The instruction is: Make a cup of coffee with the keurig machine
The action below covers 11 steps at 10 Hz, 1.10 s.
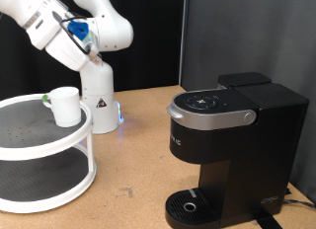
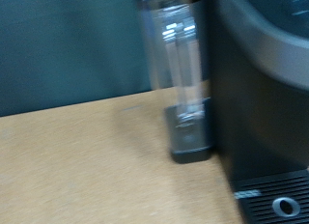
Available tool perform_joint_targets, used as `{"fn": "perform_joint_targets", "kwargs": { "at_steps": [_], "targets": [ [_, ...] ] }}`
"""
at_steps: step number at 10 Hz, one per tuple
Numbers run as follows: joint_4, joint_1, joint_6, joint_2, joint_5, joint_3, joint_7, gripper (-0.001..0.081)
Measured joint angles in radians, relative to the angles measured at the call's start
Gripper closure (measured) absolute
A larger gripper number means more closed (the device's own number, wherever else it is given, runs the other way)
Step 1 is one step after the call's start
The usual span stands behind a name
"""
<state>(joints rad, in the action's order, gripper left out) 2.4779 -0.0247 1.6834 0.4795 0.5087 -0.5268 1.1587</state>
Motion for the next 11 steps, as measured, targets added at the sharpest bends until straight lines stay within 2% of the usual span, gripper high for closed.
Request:
{"fn": "perform_joint_targets", "kwargs": {
  "at_steps": [2, 3, 4, 7, 11],
  "targets": [
    [0.002, 0.030, -0.073, 0.029, -0.057, -0.036, 0.048, 0.0806],
    [0.010, 0.054, -0.072, 0.054, -0.059, -0.045, 0.050, 0.0806],
    [0.042, 0.077, -0.059, 0.107, -0.059, -0.045, 0.048, 0.0806],
    [0.036, 0.082, -0.117, 0.094, -0.093, -0.067, 0.060, 0.0806],
    [0.032, 0.134, -0.156, 0.133, -0.161, -0.177, 0.231, 0.0806]
  ]
}}
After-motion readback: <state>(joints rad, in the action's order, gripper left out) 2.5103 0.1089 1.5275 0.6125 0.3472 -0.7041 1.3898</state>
